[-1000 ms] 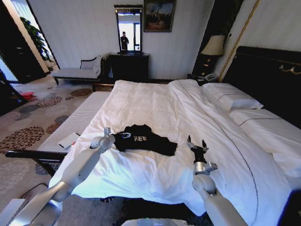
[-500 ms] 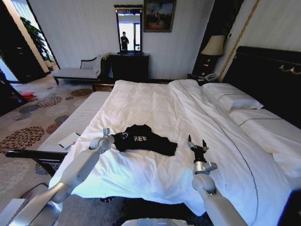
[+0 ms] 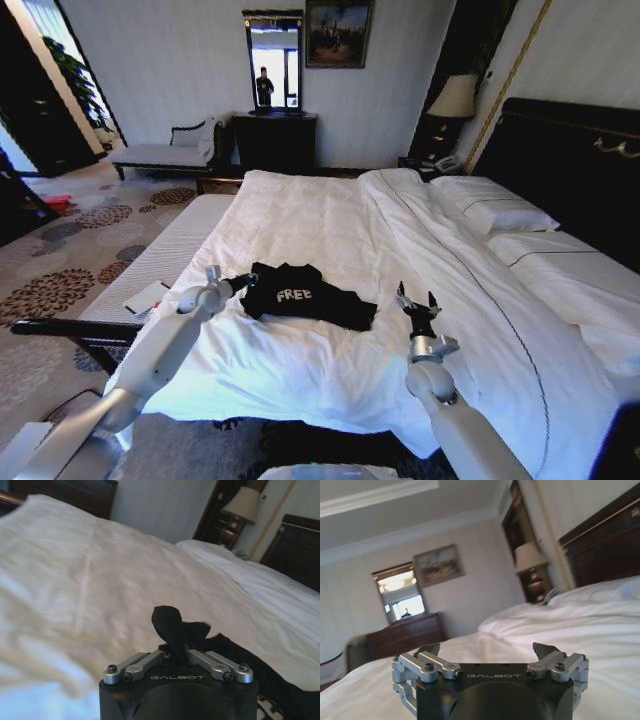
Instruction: Fold the clothes on the bed.
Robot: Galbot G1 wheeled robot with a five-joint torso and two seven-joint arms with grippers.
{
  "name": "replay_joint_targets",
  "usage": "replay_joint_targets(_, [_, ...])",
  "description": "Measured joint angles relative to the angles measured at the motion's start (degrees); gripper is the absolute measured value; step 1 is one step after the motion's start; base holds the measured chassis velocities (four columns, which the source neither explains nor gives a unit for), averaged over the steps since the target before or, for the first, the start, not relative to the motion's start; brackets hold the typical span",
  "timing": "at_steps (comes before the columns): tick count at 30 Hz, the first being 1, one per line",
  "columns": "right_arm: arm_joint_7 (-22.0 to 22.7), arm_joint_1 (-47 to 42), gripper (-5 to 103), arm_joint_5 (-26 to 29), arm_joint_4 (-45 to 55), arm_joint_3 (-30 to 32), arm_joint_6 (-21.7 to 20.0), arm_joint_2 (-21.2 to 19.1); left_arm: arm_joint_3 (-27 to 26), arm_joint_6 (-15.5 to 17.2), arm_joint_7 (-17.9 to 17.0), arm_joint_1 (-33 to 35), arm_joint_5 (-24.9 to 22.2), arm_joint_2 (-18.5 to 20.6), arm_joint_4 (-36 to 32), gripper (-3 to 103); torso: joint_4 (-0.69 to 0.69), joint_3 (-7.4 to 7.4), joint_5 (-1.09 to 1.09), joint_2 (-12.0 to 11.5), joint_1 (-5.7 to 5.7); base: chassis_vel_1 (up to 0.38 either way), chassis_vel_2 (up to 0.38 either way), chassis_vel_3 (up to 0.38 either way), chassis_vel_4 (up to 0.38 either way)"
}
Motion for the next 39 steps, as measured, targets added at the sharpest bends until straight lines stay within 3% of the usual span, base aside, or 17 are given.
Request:
replay_joint_targets(3, [0.09, 2.85, 100, 2.32, 0.83, -2.87, -3.42, -2.32, -2.55, -0.40, 0.09, 1.64, -0.04, 1.04, -1.26, 2, 0.00, 0.00, -0.01, 0.00, 0.00, 0.000, 0.000, 0.000, 0.000])
replay_joint_targets(7, [1.47, 7.33, 100, 11.40, 3.52, -7.58, -10.01, -4.36, -6.03, -1.06, 0.13, 3.61, -0.38, 2.46, -2.60, 2, -0.02, 0.00, 0.00, 0.00, 0.00, 0.000, 0.000, 0.000, 0.000])
replay_joint_targets(8, [1.47, 7.33, 100, 11.40, 3.52, -7.58, -10.01, -4.36, -6.03, -1.06, 0.13, 3.61, -0.38, 2.46, -2.60, 2, -0.02, 0.00, 0.00, 0.00, 0.00, 0.000, 0.000, 0.000, 0.000])
replay_joint_targets(13, [8.14, 13.16, 100, 22.04, 6.25, -15.29, -20.77, -5.51, -8.54, -1.26, 0.14, 6.54, -0.38, 4.31, -4.66, 2, -0.01, 0.00, -0.01, 0.00, 0.00, 0.000, 0.000, 0.000, 0.000])
replay_joint_targets(14, [8.14, 13.16, 100, 22.04, 6.25, -15.29, -20.77, -5.51, -8.54, -1.26, 0.14, 6.54, -0.38, 4.31, -4.66, 2, -0.01, 0.00, -0.01, 0.00, 0.00, 0.000, 0.000, 0.000, 0.000])
replay_joint_targets(17, [13.32, 18.79, 100, 29.54, 5.72, -21.15, -26.82, -5.70, -9.91, -1.51, 0.28, 9.28, 0.62, 4.82, -5.98, 2, -0.01, 0.00, 0.00, -0.01, 0.00, 0.000, 0.000, 0.000, 0.000])
replay_joint_targets(21, [16.28, 24.81, 100, 33.87, 3.44, -24.95, -29.38, -4.49, -11.25, -2.11, 0.78, 12.29, 2.49, 5.01, -7.12, 2, -0.01, 0.00, 0.00, 0.00, 0.00, 0.000, 0.000, 0.000, 0.000])
replay_joint_targets(29, [16.31, 34.59, 100, 34.32, -1.80, -31.17, -33.49, -3.39, -13.52, -2.85, 1.21, 16.22, 4.22, 4.98, -8.25, 2, -0.01, 0.00, 0.00, 0.00, 0.00, 0.000, 0.000, 0.000, 0.000])
replay_joint_targets(32, [13.73, 37.60, 100, 33.30, -3.53, -34.02, -35.58, -4.06, -13.81, -2.98, 1.27, 16.71, 4.40, 4.91, -8.56, 2, -0.03, 0.00, 0.00, 0.00, 0.00, 0.000, 0.000, 0.000, 0.000])
replay_joint_targets(33, [8.95, 40.07, 100, 28.62, -6.30, -37.04, -35.61, -4.73, -13.85, -3.04, 1.31, 17.07, 4.62, 4.77, -8.82, 2, -0.02, 0.00, 0.00, 0.00, 0.00, 0.000, 0.000, 0.000, 0.000])
replay_joint_targets(34, [6.91, 41.07, 100, 26.25, -7.52, -38.23, -35.07, -4.88, -13.85, -3.07, 1.32, 17.16, 4.73, 4.66, -8.90, 2, -0.02, 0.00, 0.00, 0.00, 0.00, 0.000, 0.000, 0.000, 0.000])
replay_joint_targets(39, [1.67, 45.26, 100, 22.20, -11.88, -42.38, -35.01, -4.11, -13.84, -3.13, 1.39, 17.45, 5.20, 4.08, -9.18, 2, -0.03, 0.01, 0.00, 0.00, 0.01, 0.000, 0.000, 0.000, 0.000])
